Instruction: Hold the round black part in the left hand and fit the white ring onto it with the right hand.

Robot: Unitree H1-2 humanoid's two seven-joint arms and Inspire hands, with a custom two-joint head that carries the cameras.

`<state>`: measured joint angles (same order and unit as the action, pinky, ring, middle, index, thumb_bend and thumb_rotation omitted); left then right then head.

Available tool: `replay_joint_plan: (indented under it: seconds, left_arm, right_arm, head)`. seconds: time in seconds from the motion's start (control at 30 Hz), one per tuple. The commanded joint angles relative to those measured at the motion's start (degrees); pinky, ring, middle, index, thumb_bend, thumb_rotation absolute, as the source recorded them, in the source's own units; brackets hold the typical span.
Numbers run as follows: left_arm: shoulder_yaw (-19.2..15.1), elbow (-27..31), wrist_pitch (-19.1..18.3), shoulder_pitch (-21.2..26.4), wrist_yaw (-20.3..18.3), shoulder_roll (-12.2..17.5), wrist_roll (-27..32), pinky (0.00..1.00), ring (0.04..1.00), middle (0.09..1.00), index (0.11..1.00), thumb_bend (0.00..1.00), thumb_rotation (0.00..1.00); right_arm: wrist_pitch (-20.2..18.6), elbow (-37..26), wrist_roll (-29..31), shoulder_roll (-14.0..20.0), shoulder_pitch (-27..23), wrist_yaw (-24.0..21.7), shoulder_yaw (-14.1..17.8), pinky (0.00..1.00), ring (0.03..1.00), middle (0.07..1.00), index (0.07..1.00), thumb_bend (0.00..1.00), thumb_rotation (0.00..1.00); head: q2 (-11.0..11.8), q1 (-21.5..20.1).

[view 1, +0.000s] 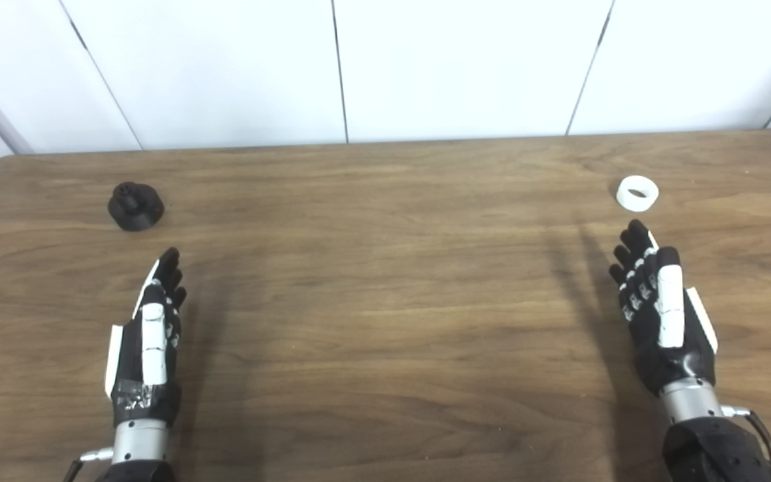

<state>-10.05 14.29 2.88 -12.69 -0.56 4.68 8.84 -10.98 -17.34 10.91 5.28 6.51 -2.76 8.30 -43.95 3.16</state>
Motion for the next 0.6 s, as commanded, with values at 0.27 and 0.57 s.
replay_joint_plan:
  seconds: [0.27, 0.57]
  left_arm:
    - [0.07, 0.64, 2.26, -1.48, -0.16, -0.4, 0.08, 1.0, 1.0, 0.991, 0.954, 0.59, 0.93]
    - [-0.03, 0.45, 2.46, -1.41, -0.08, -0.47, 0.15, 1.0, 0.996, 0.985, 0.947, 0.58, 0.93]
  right_arm:
    - [2.59, -1.83, 0.04, 0.13, -0.22, -0.12, 0.1, 1.0, 0.996, 0.981, 0.974, 0.46, 1.0]
    - [2.93, -1.36, -0.45, 0.44, -0.22, -0.33, -0.03, 1.0, 0.995, 0.983, 0.975, 0.5, 1.0]
  head:
    - [0.14, 0.12]
    - [0.53, 0.02]
